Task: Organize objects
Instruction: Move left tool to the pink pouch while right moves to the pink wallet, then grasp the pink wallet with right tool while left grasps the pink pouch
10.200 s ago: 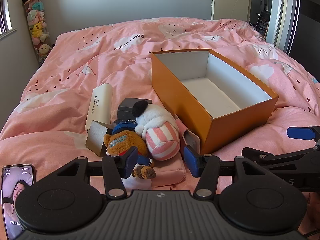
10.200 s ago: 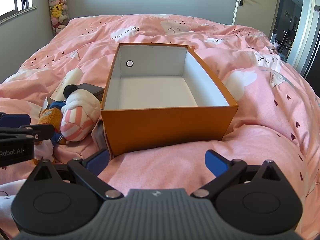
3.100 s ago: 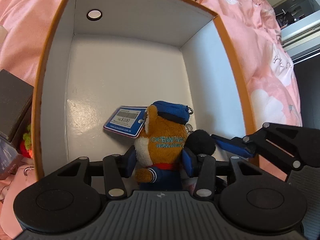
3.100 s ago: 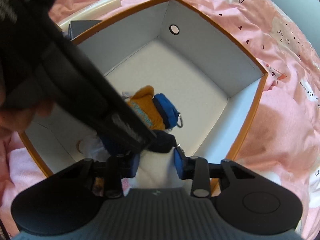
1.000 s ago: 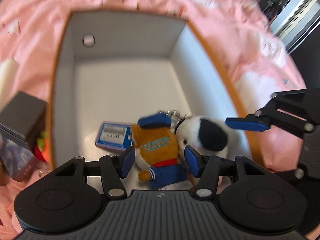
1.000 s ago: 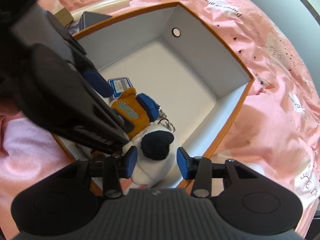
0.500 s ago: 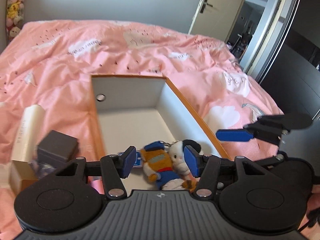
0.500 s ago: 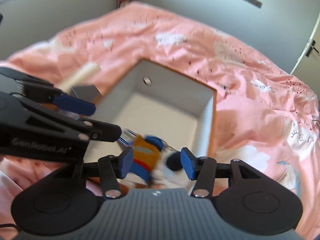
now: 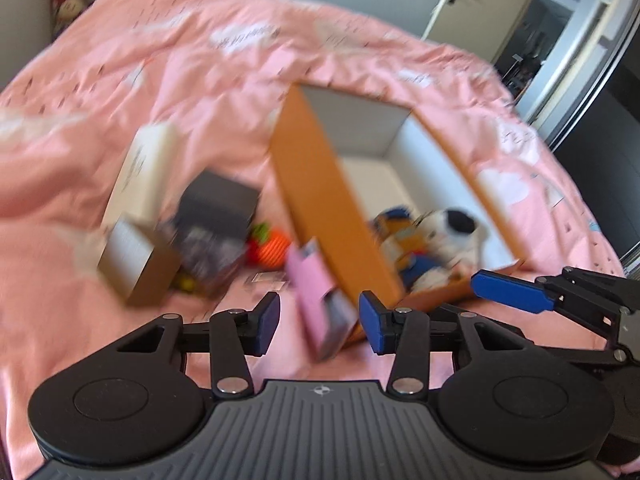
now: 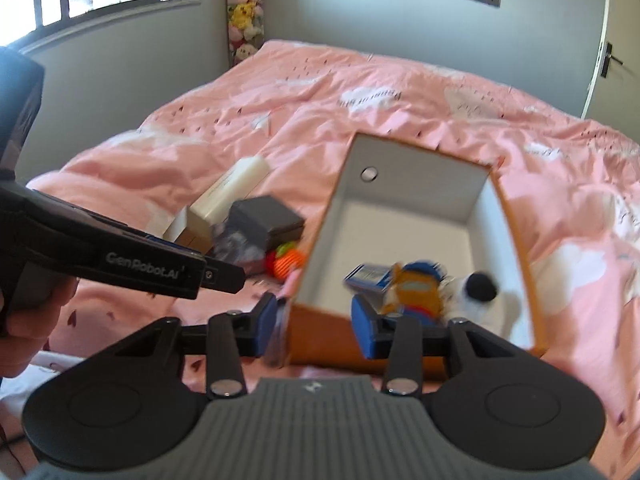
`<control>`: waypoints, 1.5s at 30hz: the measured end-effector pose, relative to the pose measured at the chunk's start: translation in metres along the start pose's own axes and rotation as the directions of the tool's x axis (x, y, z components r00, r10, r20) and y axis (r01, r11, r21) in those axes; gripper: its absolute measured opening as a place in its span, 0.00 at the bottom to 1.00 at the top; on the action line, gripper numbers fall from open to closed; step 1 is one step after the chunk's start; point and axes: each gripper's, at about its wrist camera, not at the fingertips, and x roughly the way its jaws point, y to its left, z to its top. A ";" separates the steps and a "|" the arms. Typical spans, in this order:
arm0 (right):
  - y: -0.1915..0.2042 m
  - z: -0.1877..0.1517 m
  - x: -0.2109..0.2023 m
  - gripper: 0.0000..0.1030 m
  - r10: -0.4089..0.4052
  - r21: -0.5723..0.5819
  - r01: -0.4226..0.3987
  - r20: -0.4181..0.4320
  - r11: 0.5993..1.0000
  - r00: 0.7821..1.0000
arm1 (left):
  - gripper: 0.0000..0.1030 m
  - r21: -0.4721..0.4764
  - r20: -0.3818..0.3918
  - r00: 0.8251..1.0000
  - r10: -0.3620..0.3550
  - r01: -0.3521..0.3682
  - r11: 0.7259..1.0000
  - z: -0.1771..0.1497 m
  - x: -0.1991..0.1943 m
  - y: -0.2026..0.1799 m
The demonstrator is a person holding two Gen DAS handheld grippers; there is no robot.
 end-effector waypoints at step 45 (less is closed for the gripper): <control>0.026 -0.032 0.120 0.24 -0.006 0.166 0.060 -0.309 0.984 0.951 | 0.52 -0.207 -0.215 0.975 0.061 -0.106 0.973 -0.012 0.066 0.073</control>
